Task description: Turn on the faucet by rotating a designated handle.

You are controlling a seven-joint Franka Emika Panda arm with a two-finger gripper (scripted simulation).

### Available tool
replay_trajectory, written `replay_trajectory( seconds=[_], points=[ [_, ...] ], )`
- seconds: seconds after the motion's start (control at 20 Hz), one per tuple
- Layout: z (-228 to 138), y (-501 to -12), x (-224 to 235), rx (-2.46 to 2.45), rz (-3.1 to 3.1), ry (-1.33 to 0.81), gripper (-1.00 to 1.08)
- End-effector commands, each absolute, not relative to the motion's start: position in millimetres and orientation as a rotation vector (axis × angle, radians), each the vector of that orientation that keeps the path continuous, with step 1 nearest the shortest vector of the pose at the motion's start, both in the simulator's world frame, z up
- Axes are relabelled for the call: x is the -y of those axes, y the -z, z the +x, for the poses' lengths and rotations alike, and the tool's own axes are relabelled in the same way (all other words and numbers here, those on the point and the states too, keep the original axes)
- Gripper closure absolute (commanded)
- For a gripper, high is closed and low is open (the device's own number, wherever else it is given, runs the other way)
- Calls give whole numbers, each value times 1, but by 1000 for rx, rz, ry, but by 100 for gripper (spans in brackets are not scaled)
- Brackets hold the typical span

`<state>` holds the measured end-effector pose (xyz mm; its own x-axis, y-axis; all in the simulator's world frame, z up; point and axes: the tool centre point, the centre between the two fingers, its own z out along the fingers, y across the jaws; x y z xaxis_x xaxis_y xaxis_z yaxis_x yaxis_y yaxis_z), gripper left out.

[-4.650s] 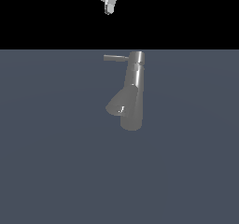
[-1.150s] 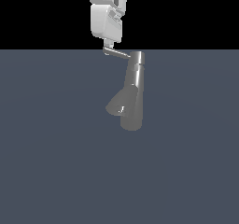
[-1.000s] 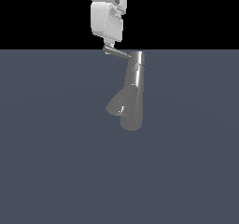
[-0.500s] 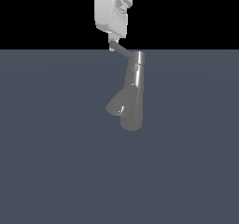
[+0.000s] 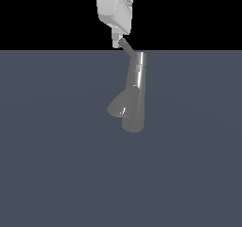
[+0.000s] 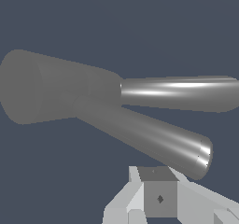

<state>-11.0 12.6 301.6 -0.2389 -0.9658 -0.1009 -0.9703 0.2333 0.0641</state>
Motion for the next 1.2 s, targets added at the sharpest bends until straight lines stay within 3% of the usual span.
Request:
replay_trajectory(
  seconds=[0.0,0.75,0.85,1.15],
  points=[
    [-18,-301,-7,-2445,-1911,-184,108],
    [-44,-302,79,-2444,-1912,-184,108],
    [-31,-327,65,-2393,-1907,-137,108],
    [-24,-314,87,-2406,-1908,-148,108]
  ],
)
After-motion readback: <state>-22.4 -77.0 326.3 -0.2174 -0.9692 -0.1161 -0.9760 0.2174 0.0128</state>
